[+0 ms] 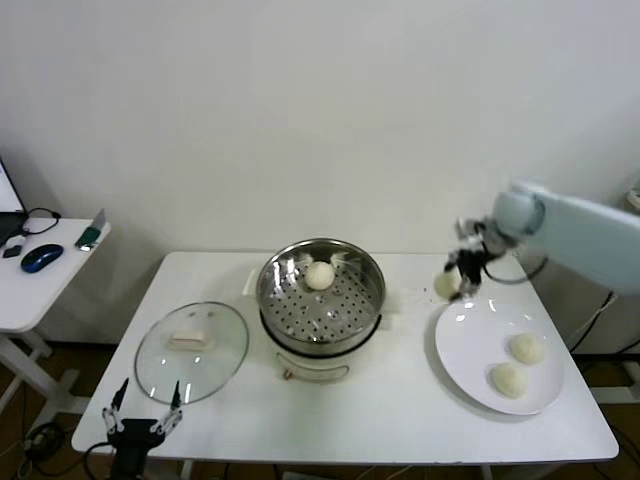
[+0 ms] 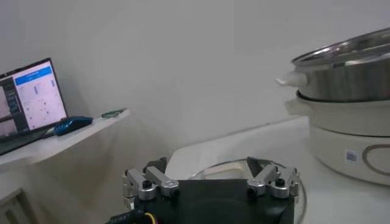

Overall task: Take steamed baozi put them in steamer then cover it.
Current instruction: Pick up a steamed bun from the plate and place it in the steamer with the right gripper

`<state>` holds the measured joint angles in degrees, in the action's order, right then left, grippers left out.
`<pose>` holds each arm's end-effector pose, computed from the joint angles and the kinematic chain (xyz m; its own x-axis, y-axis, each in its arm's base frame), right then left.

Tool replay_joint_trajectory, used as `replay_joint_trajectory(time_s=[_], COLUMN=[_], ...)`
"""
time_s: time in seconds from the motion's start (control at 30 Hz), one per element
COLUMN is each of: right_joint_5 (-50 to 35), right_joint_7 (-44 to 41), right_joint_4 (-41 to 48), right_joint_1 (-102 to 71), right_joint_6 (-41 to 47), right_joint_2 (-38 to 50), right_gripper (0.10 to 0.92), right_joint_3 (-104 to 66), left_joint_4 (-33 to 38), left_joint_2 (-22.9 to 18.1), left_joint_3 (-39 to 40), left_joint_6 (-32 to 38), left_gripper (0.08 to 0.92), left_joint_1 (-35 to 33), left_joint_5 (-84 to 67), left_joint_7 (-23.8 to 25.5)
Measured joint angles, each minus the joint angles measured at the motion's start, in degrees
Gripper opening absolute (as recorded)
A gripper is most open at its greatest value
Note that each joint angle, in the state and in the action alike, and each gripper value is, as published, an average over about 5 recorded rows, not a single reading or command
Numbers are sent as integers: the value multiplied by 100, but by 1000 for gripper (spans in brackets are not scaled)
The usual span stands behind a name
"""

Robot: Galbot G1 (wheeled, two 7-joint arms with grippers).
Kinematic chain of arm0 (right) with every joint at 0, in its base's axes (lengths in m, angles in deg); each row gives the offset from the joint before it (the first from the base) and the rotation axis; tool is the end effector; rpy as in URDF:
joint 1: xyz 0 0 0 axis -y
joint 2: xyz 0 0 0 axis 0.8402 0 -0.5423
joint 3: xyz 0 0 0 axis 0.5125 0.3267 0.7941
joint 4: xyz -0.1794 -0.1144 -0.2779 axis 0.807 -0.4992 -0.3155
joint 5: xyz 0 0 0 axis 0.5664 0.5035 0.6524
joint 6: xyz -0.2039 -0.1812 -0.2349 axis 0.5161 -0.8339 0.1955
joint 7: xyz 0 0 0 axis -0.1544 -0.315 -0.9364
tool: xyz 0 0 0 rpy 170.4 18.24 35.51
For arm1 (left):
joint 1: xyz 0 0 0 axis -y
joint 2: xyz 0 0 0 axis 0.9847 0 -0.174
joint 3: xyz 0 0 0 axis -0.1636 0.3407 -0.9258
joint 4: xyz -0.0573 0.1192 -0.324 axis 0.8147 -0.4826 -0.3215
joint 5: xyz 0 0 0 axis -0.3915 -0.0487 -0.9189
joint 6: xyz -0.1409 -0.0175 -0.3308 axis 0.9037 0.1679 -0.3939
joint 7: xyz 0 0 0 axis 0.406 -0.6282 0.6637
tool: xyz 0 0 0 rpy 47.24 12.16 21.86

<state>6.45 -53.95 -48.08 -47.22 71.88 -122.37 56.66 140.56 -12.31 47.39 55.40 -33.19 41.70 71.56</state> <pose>0.6013 -0.1009 -0.0292 -0.2108 -0.2375 0.9482 -0.9764 0.0040 -0.2161 0.1035 0.0926 -0.3582 -0.9782 -0.1427 0.1509 -0.0937 0.9517 0.2922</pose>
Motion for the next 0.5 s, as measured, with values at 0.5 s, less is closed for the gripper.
replay_joint_trajectory(time_s=[0.5], right_joint_5=[-1799], right_joint_7=[321], right_joint_4=[224], right_joint_1=[728], right_joint_6=[450], right_joint_2=[-2006], right_gripper=[704], right_joint_3=[792], left_joint_4=[126], left_joint_2=[-68], left_joint_3=[166], left_joint_6=[-5], left_gripper=[823], left_joint_1=[5], left_joint_5=[52], left_joint_7=[-29])
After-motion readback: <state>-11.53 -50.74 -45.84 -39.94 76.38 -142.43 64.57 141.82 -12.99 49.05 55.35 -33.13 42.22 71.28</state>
